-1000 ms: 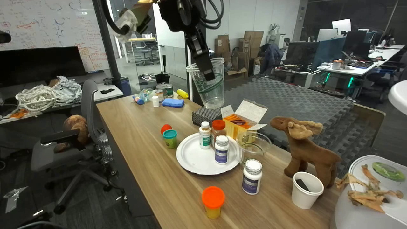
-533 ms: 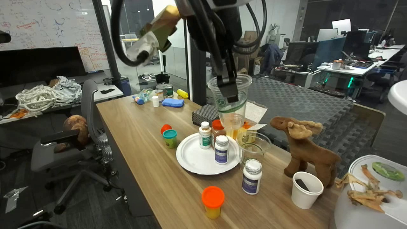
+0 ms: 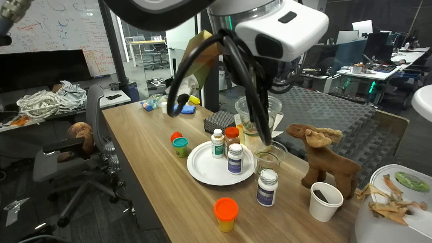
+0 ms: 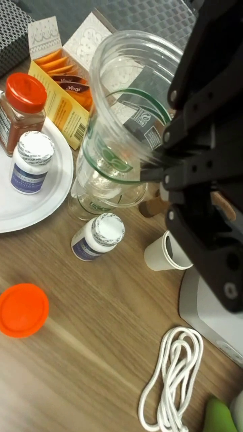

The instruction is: Put three bottles on the white plate then stack clear cups together then put the rest of the bottles on the white plate

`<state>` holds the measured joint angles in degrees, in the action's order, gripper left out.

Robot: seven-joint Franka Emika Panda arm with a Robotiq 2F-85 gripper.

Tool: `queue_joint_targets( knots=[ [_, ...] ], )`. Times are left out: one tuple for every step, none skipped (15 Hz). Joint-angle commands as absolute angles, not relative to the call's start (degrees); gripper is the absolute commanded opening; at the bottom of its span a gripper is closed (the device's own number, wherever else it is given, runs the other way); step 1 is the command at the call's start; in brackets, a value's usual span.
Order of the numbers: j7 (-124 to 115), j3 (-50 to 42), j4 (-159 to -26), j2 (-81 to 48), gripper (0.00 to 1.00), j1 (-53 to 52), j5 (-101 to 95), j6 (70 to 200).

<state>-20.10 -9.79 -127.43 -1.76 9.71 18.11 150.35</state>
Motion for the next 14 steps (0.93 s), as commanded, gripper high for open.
queue_joint_targets(
  knots=[
    [-18.07,-9.85,-123.82,-4.64,0.02,10.07,20.33,151.8],
    [-18.24,-9.86,-123.14,-5.37,0.02,10.15,20.25,152.05],
    [-17.96,-9.81,-122.42,-6.09,0.02,10.27,20.59,152.29],
    [-17.92,-9.78,-121.73,-6.73,0.02,10.38,20.7,152.24],
    [-17.92,-9.72,-120.81,-7.63,0.02,10.48,20.87,152.05],
    [-18.1,-9.72,-120.12,-8.33,0.02,10.55,20.78,151.97],
    [-18.1,-9.63,-119.32,-9.25,0.02,10.62,20.89,151.74],
    [-18.17,-9.58,-118.71,-9.95,0.02,10.67,20.86,151.72],
    [-18.49,-9.6,-118.06,-10.84,0.02,10.65,20.52,151.56],
    [-18.46,-9.57,-117.5,-11.55,0.02,10.72,20.53,151.49],
    [-18.41,-9.49,-117.05,-12.26,0.02,10.79,20.65,151.33],
    [-18.4,-9.44,-116.62,-12.85,0.02,10.85,20.71,151.27],
    [-18.43,-9.36,-116.29,-13.41,0.02,10.84,20.68,151.21],
    [-18.29,-9.26,-115.93,-13.93,0.02,10.89,20.78,151.18]
  ],
)
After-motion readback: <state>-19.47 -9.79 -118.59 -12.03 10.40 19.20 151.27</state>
